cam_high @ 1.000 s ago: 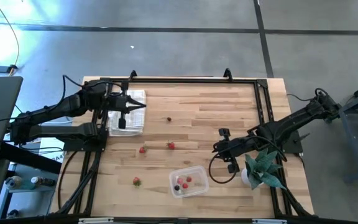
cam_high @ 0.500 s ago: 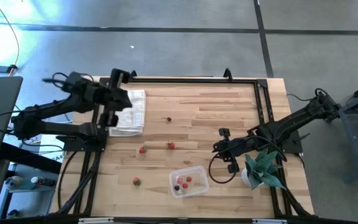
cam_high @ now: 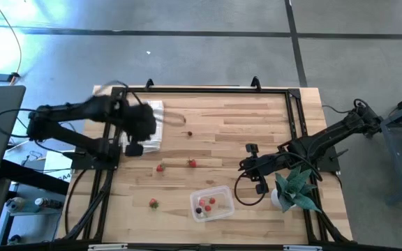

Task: Pick and placing Produce into tupperware
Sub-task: Put the red strawberry into the transparent bin

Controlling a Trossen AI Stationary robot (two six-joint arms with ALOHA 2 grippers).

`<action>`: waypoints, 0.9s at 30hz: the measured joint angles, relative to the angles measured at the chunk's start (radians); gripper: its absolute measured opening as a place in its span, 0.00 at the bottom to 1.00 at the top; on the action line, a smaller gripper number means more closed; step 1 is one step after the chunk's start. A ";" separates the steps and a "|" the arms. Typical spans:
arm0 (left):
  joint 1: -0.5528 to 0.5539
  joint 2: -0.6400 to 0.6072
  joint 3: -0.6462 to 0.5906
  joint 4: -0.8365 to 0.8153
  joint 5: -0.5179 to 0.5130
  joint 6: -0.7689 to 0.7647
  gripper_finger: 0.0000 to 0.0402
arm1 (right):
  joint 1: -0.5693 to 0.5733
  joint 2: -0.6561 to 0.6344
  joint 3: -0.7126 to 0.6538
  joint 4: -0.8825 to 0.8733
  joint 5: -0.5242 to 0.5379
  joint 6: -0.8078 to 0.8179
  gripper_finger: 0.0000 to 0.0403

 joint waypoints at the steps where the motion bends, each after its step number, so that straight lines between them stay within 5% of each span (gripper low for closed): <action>1: -0.028 0.014 -0.012 -0.018 -0.019 -0.043 0.00 | 0.000 0.000 0.000 0.000 0.000 0.000 0.22; 12: -0.244 0.090 -0.200 0.170 -0.034 -0.245 0.03 | 0.000 0.000 -0.001 0.000 0.000 0.000 0.22; 21: -0.250 0.185 -0.354 0.220 -0.011 -0.313 0.32 | 0.000 0.000 -0.001 0.000 0.000 0.000 0.22; 27: -0.250 0.224 -0.428 0.434 0.099 -0.237 0.41 | 0.000 0.000 -0.001 -0.001 0.000 0.000 0.22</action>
